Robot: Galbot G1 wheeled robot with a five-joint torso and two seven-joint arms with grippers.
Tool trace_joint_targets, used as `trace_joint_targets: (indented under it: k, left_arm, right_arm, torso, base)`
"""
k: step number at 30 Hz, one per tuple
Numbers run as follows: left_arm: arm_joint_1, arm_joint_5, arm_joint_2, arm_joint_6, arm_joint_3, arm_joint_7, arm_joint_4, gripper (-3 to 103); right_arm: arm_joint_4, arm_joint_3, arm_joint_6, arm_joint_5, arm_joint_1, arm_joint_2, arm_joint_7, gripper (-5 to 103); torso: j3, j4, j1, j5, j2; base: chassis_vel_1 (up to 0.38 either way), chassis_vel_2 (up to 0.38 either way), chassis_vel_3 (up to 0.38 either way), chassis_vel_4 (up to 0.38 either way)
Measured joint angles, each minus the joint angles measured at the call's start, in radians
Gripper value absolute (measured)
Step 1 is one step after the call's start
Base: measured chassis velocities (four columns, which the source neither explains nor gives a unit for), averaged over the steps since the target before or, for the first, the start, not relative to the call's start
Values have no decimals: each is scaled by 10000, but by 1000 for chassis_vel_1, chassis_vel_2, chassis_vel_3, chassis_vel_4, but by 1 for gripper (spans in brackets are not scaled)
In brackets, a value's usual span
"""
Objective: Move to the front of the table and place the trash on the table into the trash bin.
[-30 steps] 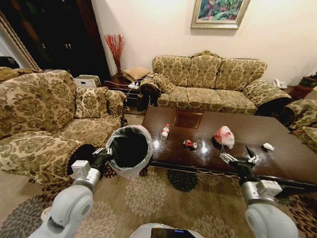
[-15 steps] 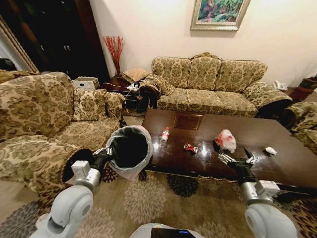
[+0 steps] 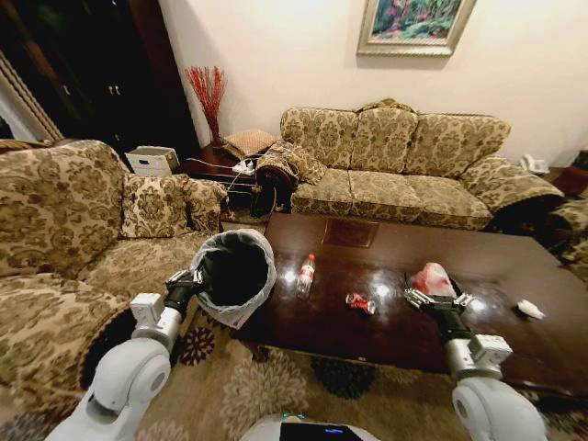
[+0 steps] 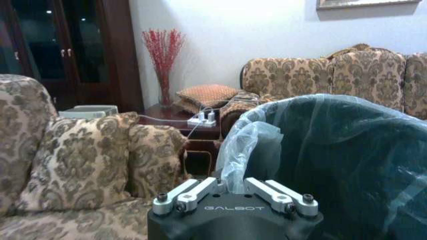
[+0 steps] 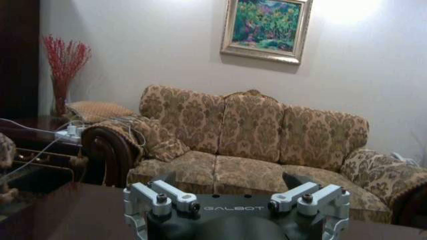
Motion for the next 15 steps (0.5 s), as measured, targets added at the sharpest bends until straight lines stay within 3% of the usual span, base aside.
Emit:
trace_joint_targets:
  k: [8, 15]
  left_arm:
    - [1, -6, 1, 3, -2, 1, 1, 3]
    - [0, -10, 3, 8, -2, 0, 3, 3]
  right_arm:
    - [0, 1, -2, -4, 2, -1, -1, 100]
    - [0, 1, -5, -4, 7, -2, -1, 100]
  torso:
    - [-1, 1, 0, -1, -1]
    - [4, -2, 11, -2, -10]
  base:
    - [-214, 206, 206, -223]
    - [-106, 98, 96, -97]
